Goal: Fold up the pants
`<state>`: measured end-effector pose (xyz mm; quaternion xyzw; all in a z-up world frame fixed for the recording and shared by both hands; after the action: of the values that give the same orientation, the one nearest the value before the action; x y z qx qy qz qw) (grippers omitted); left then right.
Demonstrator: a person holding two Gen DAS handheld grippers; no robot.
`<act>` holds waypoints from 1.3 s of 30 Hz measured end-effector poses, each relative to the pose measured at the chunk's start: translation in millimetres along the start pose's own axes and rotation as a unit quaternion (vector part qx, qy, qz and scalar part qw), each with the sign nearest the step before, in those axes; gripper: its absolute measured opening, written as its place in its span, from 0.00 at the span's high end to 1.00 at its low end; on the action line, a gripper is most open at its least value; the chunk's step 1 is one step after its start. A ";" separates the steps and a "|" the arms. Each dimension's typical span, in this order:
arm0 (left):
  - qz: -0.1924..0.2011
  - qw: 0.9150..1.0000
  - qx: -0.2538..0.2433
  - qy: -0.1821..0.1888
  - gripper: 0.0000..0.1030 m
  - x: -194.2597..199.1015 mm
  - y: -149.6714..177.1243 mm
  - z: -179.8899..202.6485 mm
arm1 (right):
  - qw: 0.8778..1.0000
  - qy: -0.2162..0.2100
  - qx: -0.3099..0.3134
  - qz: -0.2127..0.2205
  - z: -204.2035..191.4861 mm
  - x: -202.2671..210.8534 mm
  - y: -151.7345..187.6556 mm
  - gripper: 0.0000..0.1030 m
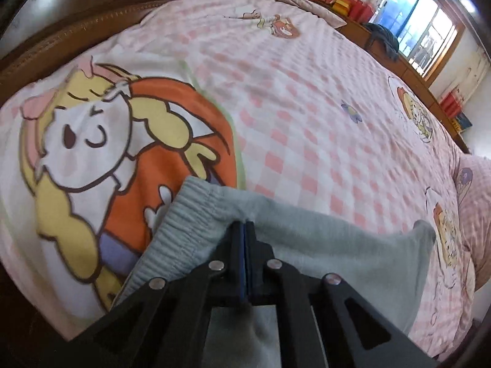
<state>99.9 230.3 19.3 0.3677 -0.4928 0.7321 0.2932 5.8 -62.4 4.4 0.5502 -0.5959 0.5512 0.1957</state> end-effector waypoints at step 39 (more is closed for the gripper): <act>-0.027 0.999 -0.015 -0.013 0.73 53.6 99.2 21.0 | 0.903 -0.196 -0.366 0.107 161.7 -37.2 -100.3 0.86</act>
<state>-3.3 180.3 18.6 0.3861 -0.4975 0.7115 0.3116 165.5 -165.7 -33.6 0.4695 -0.8375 0.1930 0.2022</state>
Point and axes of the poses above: each gripper's, at about its wrist camera, not at the fingertips, and x roughly against the way its jaws point, z to its right, y to its underside, the point moved 1 cm from there along -x, roughly the way its jaws point
